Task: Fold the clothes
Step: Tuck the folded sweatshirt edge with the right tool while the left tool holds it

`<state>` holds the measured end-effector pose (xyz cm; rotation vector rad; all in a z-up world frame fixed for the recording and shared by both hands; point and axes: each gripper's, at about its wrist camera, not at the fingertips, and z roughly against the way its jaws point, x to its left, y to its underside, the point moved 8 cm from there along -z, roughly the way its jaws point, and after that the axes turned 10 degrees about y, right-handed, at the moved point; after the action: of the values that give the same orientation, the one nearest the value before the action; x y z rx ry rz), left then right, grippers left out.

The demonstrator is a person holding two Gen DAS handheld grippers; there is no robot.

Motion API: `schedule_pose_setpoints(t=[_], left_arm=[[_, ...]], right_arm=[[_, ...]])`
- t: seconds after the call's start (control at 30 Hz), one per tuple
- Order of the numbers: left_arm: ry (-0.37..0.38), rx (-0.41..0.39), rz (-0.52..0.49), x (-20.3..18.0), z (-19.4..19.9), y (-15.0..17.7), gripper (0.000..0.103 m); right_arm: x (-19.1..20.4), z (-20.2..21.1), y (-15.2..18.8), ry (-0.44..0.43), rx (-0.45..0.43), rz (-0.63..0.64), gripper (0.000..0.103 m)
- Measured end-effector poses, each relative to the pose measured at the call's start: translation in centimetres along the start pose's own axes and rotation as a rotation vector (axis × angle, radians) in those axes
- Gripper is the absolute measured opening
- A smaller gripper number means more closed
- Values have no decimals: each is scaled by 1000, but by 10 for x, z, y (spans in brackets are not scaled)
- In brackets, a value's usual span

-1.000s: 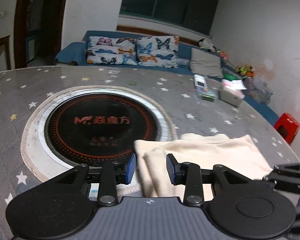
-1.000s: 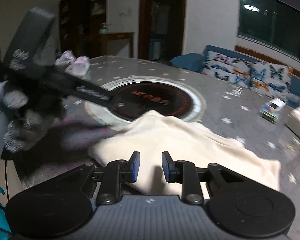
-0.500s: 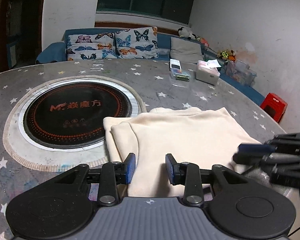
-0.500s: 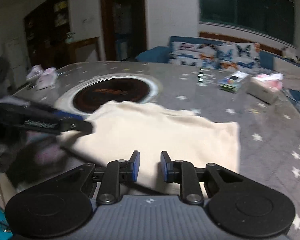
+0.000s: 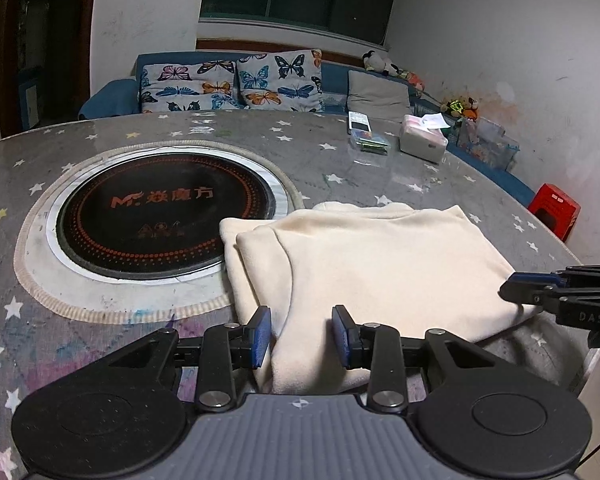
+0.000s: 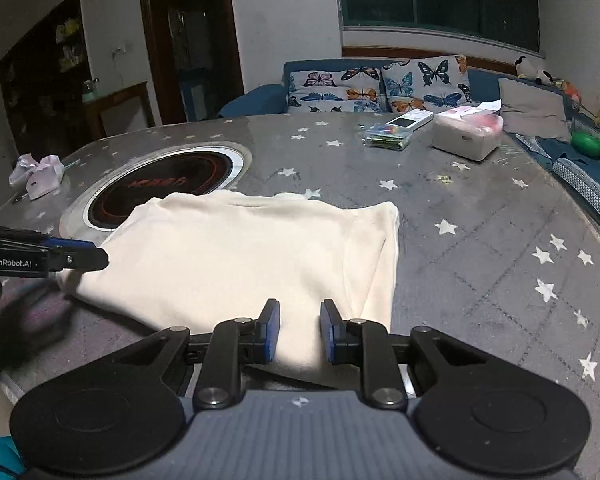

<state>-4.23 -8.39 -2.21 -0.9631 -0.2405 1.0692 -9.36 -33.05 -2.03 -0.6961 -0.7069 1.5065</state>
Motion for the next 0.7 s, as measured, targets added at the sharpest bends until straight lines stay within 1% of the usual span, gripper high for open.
schedule_pose_setpoints(t=[0.1, 0.3, 0.4, 0.6, 0.63, 0.7], left_arm=[[-3, -9, 6, 1, 5, -2, 37], [-15, 1, 21, 7, 8, 3, 37], [-13, 1, 26, 8, 10, 3, 37], [-17, -1, 34, 10, 11, 7, 39], [-19, 1, 38, 11, 10, 8, 39], [-18, 1, 45, 12, 11, 7, 40]], right_arm=[[2, 5, -6, 5, -20, 10, 20], [-1, -2, 1, 11, 5, 2, 20], [3, 4, -7, 8, -14, 22, 21], [38, 13, -19, -74, -42, 130, 24], [45, 13, -20, -89, -43, 148, 25], [59, 11, -21, -119, -43, 184, 26]])
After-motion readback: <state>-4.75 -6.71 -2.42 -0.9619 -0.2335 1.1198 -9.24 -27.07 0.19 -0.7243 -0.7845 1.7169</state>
